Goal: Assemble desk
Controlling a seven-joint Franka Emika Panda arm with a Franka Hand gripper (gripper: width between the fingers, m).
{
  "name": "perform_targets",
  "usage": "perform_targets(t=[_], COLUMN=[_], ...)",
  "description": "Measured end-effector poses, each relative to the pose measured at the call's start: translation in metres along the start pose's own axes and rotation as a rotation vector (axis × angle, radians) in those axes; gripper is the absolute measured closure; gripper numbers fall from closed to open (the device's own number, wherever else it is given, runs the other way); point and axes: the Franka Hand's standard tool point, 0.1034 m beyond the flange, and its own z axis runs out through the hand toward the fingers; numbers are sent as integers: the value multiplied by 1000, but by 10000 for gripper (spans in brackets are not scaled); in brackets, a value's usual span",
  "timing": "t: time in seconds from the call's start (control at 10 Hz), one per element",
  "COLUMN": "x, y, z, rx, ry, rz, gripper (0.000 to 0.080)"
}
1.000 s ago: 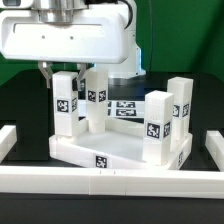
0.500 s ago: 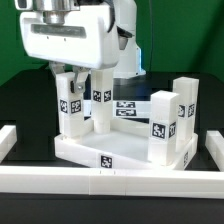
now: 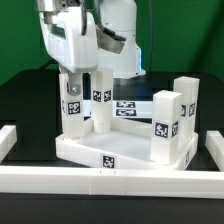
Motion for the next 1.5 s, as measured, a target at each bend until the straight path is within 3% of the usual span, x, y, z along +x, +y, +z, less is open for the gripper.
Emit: perform_targets(t=[0.1,0.2,0.3,0.4,1.1,1.3,1.5], x=[0,2,2,2,2,1,1], y=[0,1,0,-3,-9,-12,-10], z=[0,0,-1,-3,-5,-7,-6], rx=[-2,-3,-5,-14,-15,-44,-54], ry=[1,2,3,16,20,36,39], rz=[-32,-115,-141,-237,-803,-971,-1134], gripper=[504,296,296,178,150,150,151])
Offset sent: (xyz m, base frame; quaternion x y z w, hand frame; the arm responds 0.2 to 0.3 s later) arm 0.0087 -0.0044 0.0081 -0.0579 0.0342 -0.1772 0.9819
